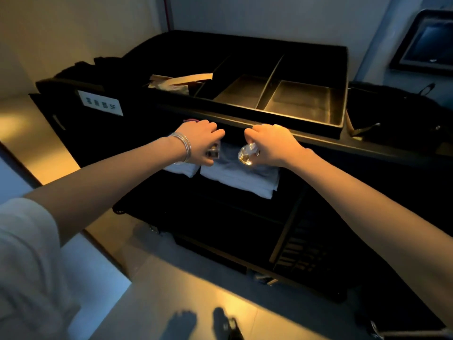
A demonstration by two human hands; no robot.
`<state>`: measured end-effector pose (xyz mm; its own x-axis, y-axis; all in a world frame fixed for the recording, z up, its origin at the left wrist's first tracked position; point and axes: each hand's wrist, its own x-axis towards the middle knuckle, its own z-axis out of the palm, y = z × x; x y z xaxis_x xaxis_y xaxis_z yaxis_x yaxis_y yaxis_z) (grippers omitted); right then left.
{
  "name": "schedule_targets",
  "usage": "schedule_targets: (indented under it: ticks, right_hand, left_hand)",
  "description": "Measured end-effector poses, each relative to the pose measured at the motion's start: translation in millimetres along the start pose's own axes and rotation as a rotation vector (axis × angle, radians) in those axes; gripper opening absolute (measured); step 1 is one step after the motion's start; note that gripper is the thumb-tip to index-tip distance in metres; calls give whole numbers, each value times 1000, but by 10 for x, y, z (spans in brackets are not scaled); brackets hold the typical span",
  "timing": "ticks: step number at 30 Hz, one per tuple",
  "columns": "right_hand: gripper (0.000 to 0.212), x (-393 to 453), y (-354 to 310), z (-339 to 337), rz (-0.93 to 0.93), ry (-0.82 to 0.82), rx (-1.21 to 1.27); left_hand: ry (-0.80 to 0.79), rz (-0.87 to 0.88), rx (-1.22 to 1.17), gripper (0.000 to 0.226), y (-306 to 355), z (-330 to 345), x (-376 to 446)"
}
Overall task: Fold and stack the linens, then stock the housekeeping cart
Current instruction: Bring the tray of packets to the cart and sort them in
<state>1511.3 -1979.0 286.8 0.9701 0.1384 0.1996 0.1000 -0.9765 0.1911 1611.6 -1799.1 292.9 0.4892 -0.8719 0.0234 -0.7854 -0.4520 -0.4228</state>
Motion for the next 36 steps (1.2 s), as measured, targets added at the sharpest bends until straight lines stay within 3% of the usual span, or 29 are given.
schedule_targets:
  ticks: [8,19,28,36]
  right_hand:
    - [42,849,401,-192,-60,98,80]
    - [37,1953,289,-209,-108,242,156]
    - [38,2888,131,-62,18,196,153]
    - [35,3315,78,193,164,21,122]
  left_hand:
    - [65,-169,-32,61,-717,-27,485]
    - [116,-300,-75,57,-1795,195,715]
    - [79,-158,-54,57,-2673,609,1094]
    - [66,5,27,58,-2838,924,1373]
